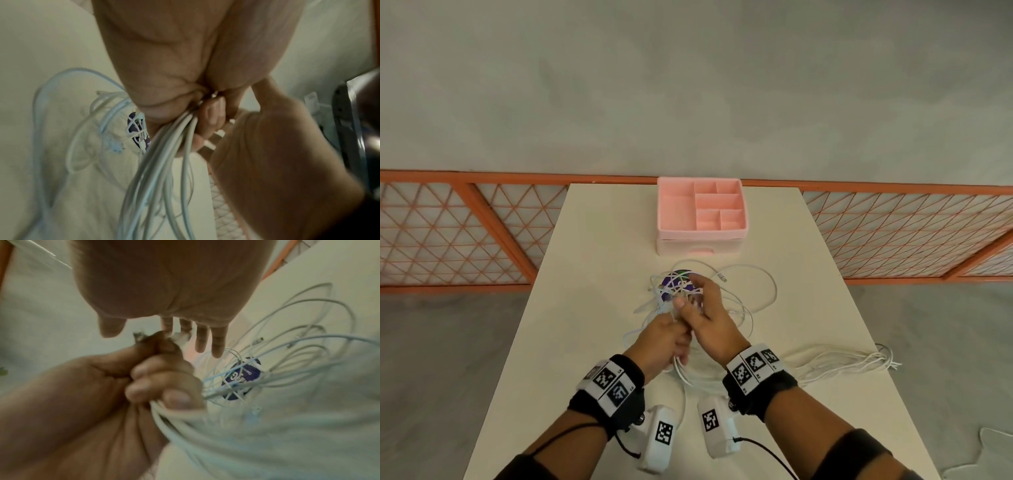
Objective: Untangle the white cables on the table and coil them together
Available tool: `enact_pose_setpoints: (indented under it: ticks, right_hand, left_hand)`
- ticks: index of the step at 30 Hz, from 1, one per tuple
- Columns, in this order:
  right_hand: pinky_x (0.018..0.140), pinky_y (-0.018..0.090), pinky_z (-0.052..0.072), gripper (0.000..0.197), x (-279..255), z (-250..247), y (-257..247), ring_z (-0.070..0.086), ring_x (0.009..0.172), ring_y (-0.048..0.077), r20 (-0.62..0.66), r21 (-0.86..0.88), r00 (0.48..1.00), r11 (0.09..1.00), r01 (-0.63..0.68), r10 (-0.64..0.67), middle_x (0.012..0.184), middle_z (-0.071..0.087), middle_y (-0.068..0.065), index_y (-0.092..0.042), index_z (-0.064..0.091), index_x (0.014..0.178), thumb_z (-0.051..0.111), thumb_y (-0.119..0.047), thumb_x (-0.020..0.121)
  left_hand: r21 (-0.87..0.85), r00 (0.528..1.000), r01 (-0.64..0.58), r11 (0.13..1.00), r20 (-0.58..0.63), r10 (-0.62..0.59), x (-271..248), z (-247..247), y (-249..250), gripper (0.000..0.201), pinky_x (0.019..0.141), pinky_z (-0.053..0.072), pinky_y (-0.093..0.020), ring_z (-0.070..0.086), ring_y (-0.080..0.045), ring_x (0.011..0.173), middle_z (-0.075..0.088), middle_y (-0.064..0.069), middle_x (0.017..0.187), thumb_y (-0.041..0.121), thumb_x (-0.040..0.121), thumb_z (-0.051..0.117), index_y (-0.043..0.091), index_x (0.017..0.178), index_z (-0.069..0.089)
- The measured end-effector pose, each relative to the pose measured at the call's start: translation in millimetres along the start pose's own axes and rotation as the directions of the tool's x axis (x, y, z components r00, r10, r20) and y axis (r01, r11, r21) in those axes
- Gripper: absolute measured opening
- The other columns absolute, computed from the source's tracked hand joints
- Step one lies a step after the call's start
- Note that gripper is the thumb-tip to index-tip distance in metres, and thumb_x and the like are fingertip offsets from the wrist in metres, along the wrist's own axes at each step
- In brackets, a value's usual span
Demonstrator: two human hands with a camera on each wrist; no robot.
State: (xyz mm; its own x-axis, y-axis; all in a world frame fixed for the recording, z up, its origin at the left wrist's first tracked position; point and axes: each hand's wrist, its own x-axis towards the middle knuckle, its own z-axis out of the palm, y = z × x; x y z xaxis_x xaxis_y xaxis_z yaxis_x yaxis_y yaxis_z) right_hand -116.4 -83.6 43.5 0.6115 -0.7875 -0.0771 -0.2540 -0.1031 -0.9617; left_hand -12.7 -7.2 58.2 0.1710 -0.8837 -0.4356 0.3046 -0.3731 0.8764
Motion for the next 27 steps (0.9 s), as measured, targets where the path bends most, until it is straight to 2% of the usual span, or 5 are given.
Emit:
enact_pose_setpoints:
  ticks: [5,13,19,22,27]
  right_hand:
    - [0.066,0.034,0.053,0.033,-28,4,22,0.059,0.063,0.011,0.302,-0.265,0.945,0.963,-0.046,0.128,0.081,0.063,-0.007,-0.021,0.060,0.098,0.064,-0.051,0.086]
    - [0.067,0.032,0.041,0.044,-53,-50,78,0.053,0.067,0.012,0.252,-0.592,0.942,0.805,-0.032,0.223,0.069,0.056,-0.006,-0.023,0.053,0.072,0.057,-0.064,0.087]
    - [0.077,0.035,0.047,0.030,-46,-64,81,0.054,0.073,0.013,0.190,-0.565,0.955,0.821,-0.084,0.228,0.069,0.054,-0.010,-0.033,0.048,0.069,0.061,-0.046,0.092]
    - [0.090,0.040,0.051,0.018,-23,-64,70,0.059,0.083,0.012,0.275,-0.479,0.913,0.866,-0.142,0.302,0.086,0.063,-0.009,-0.035,0.058,0.084,0.073,-0.026,0.084]
    - [0.098,0.030,0.046,0.097,8,-72,34,0.057,0.119,0.011,0.538,-0.274,0.734,0.910,-0.312,0.414,0.130,0.058,-0.006,-0.034,0.039,0.140,0.087,-0.047,0.057]
  left_hand:
    - [-0.469,0.980,-0.128,0.874,-0.194,0.039,12,-12,12,0.030,0.043,0.035,-0.024,0.030,-0.008,0.042,0.032,0.006,0.054,0.027,0.104,0.048,0.014,0.076,0.050]
    - [-0.575,0.951,-0.166,0.801,-0.309,-0.025,21,-37,15,0.037,0.040,0.029,-0.021,0.025,-0.006,0.038,0.029,0.009,0.048,0.034,0.104,0.045,0.017,0.072,0.046]
    - [-0.632,0.989,-0.049,0.774,-0.141,-0.053,17,-37,20,0.034,0.040,0.028,-0.020,0.026,-0.004,0.038,0.029,0.010,0.049,0.035,0.103,0.046,0.017,0.074,0.049]
    - [-0.650,0.998,0.060,0.758,0.019,-0.063,13,-29,29,0.032,0.038,0.026,-0.019,0.025,-0.004,0.037,0.028,0.011,0.049,0.035,0.099,0.048,0.017,0.073,0.051]
    - [-0.581,0.996,0.089,0.809,0.079,-0.052,8,-27,39,0.029,0.038,0.025,-0.018,0.024,-0.003,0.036,0.027,0.011,0.049,0.035,0.097,0.048,0.017,0.075,0.050]
